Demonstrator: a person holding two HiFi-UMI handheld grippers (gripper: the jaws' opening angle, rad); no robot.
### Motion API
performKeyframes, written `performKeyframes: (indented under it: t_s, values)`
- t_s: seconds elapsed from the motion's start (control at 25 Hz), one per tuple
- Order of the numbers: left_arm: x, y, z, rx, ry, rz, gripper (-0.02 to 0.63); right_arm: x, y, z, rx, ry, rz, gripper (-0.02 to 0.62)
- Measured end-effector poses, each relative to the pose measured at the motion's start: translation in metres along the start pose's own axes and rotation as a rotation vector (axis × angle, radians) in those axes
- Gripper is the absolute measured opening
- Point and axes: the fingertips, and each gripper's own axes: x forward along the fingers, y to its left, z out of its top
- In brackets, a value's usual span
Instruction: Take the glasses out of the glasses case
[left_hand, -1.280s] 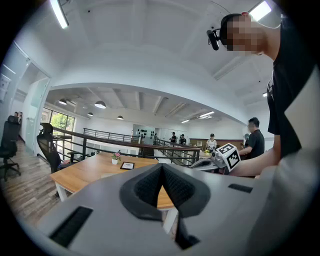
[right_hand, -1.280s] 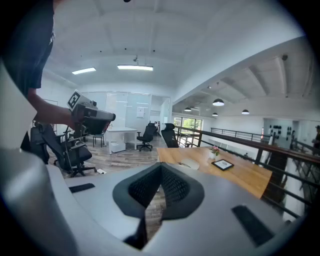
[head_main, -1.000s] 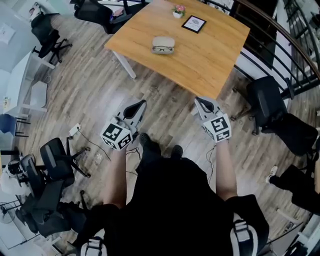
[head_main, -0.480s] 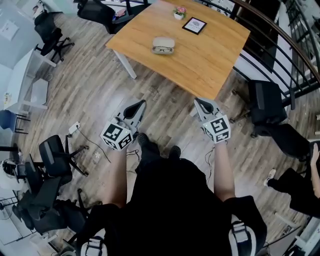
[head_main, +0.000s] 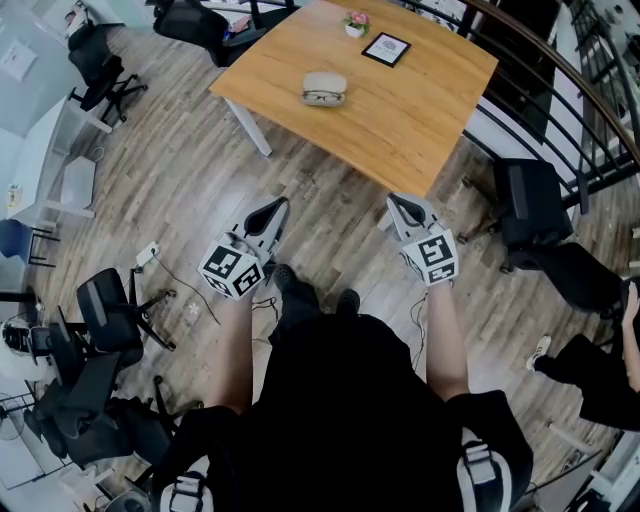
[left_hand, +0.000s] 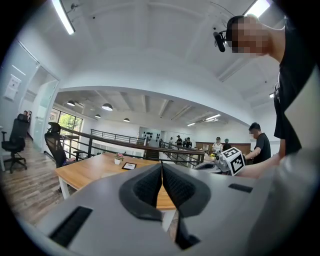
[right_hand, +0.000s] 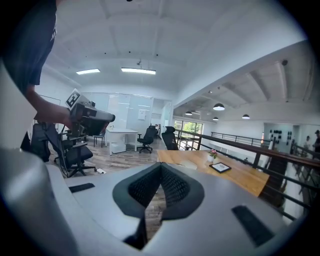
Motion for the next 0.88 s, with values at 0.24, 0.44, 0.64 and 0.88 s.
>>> performKeyframes:
  t_s: [0.24, 0.44, 0.64, 0.88]
  values:
    - [0.000, 0.001, -0.001, 0.022, 0.005, 0.013, 0.022, 0.000, -0.001, -0.005, -0.002, -0.001, 0.000, 0.028]
    - [0.004, 0.005, 0.000, 0.036, 0.002, 0.017, 0.125, 0.001, 0.003, -0.006, -0.002, 0.003, 0.005, 0.080]
    - [0.007, 0.006, -0.002, 0.040, 0.011, -0.008, 0.219, 0.005, 0.005, -0.008, -0.025, -0.014, 0.004, 0.217]
    - [0.011, 0.012, -0.006, 0.044, 0.030, -0.029, 0.233, 0.011, 0.006, -0.004, -0.005, -0.008, -0.002, 0.229]
